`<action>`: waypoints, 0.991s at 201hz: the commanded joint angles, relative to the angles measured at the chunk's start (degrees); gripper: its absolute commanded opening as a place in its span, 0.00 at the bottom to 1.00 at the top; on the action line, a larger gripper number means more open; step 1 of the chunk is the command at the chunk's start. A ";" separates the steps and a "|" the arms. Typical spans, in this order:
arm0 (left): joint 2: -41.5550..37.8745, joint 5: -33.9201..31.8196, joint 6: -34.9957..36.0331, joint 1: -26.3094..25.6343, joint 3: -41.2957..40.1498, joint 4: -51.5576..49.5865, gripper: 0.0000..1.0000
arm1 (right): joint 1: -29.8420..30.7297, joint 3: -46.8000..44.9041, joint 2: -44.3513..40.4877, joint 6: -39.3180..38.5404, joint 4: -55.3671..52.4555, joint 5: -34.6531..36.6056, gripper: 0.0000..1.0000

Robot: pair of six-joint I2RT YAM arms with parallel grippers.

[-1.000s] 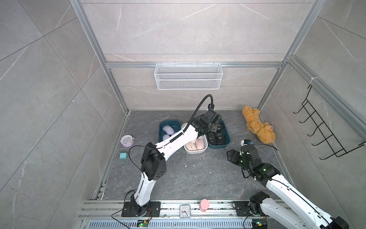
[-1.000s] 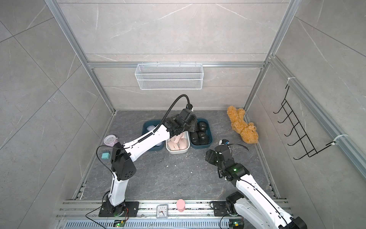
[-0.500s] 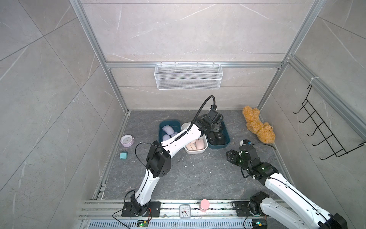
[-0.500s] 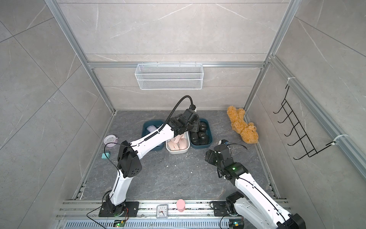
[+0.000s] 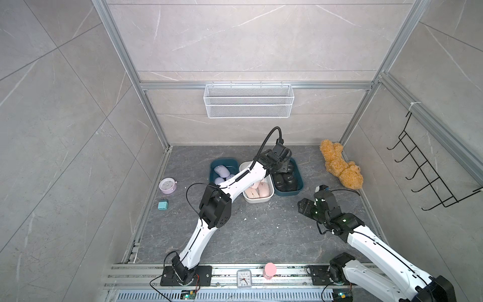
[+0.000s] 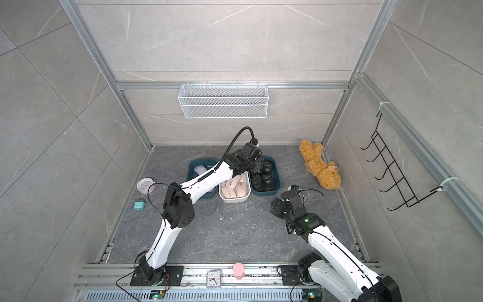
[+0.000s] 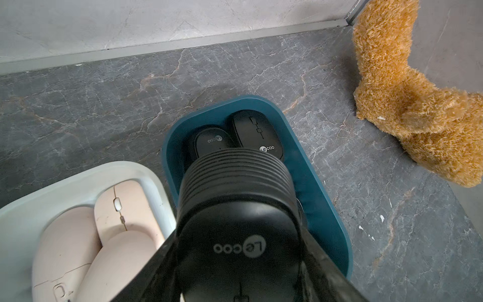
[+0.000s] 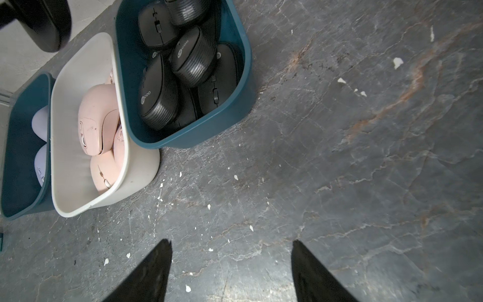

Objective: Place the mice by color into the storage box
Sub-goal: Place the mouse in the storage box.

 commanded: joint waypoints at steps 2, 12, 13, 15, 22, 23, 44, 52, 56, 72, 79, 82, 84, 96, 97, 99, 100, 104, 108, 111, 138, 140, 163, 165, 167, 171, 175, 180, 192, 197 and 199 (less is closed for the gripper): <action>0.90 1.37 -0.84 0.52 3.61 1.26 0.48 | -0.34 -1.22 0.71 1.01 1.78 -0.65 0.73; 0.91 1.60 -1.08 0.70 4.02 1.07 0.48 | -0.38 -1.11 1.29 0.98 2.02 -0.99 0.73; 1.83 1.64 -1.10 0.72 4.06 1.09 0.48 | -0.40 -1.10 1.40 0.98 2.04 -1.05 0.73; 2.63 1.67 -1.12 0.74 4.18 1.09 0.48 | -0.45 -1.10 1.44 1.05 2.06 -1.15 0.73; 3.15 1.84 -1.27 0.84 4.54 0.95 0.48 | -0.50 -1.08 1.85 0.99 2.20 -1.38 0.73; 3.22 1.85 -1.29 0.84 4.59 0.90 0.48 | -0.46 -1.09 1.88 0.98 2.22 -1.41 0.73; 4.21 2.22 -1.61 1.01 5.30 0.68 0.48 | -0.65 -1.47 2.35 1.11 2.72 -1.93 0.73; 4.49 2.21 -1.66 1.06 5.46 0.69 0.48 | -0.62 -1.69 2.35 1.16 2.90 -2.04 0.73; 4.66 2.17 -1.69 1.10 5.47 0.71 0.48 | -0.69 -1.82 2.28 1.25 3.02 -2.11 0.73; 5.10 2.37 -1.91 1.14 5.85 0.72 0.48 | -0.70 -2.29 2.31 1.54 3.38 -2.55 0.73; 5.33 2.46 -1.99 1.19 5.91 0.75 0.48 | -0.82 -2.32 2.34 1.56 3.36 -2.75 0.73; 5.43 2.39 -2.07 1.18 5.99 0.79 0.48 | -0.80 -2.37 2.31 1.59 3.38 -2.71 0.73; 5.51 2.43 -2.04 1.19 6.03 0.79 0.48 | -0.85 -2.40 2.34 1.57 3.38 -2.80 0.73; 5.90 2.67 -2.31 1.28 6.37 0.80 0.48 | -0.93 -2.49 2.27 1.54 3.30 -2.81 0.73; 5.95 2.71 -2.29 1.28 6.38 0.78 0.48 | -0.95 -2.50 2.31 1.57 3.30 -2.83 0.73; 5.99 2.69 -2.34 1.28 6.43 0.77 0.48 | -0.89 -2.50 2.28 1.52 3.25 -2.83 0.73; 6.04 2.71 -2.31 1.28 6.46 0.81 0.48 | -0.93 -2.50 2.27 1.56 3.23 -2.84 0.73; 6.16 2.83 -2.43 1.28 6.56 0.85 0.48 | -0.89 -2.50 2.26 1.51 3.14 -2.82 0.73; 6.26 2.91 -2.45 1.23 6.65 0.77 0.48 | -1.03 -2.56 2.22 1.51 3.12 -2.90 0.73; 6.35 2.91 -2.45 1.27 6.73 0.81 0.48 | -1.05 -2.54 2.18 1.58 3.12 -2.94 0.73; 7.15 3.25 -2.71 1.34 7.11 0.86 0.48 | -1.10 -3.10 1.91 1.68 3.11 -2.91 0.73; 7.19 3.26 -2.78 1.34 7.23 0.88 0.48 | -1.13 -3.18 1.87 1.75 3.12 -2.91 0.73; 8.00 3.44 -3.22 1.36 7.77 1.02 0.48 | -1.15 -3.47 1.74 1.86 2.91 -2.96 0.73; 8.09 3.44 -3.23 1.36 7.81 0.98 0.48 | -1.16 -3.47 1.67 1.86 2.87 -3.06 0.73; 8.22 3.51 -3.30 1.36 7.85 1.02 0.48 | -1.16 -3.42 1.65 1.86 2.82 -3.10 0.73; 8.34 3.55 -3.31 1.35 7.96 1.07 0.48 | -1.21 -3.46 1.57 1.87 2.85 -3.14 0.73; 8.55 3.57 -3.39 1.36 8.05 1.10 0.48 | -1.15 -3.55 1.50 1.91 2.79 -3.21 0.73; 8.77 3.62 -3.41 1.36 8.29 0.98 0.48 | -1.20 -3.59 1.40 1.88 2.77 -3.35 0.73; 9.29 3.71 -3.54 1.36 8.79 0.80 0.48 | -1.16 -3.80 1.12 1.99 2.85 -3.51 0.73; 9.52 3.77 -3.65 1.36 8.95 0.70 0.48 | -1.20 -3.90 1.13 2.03 2.98 -3.56 0.73; 9.61 3.79 -3.67 1.36 9.05 0.75 0.48 | -1.20 -3.97 1.15 2.10 3.02 -3.56 0.73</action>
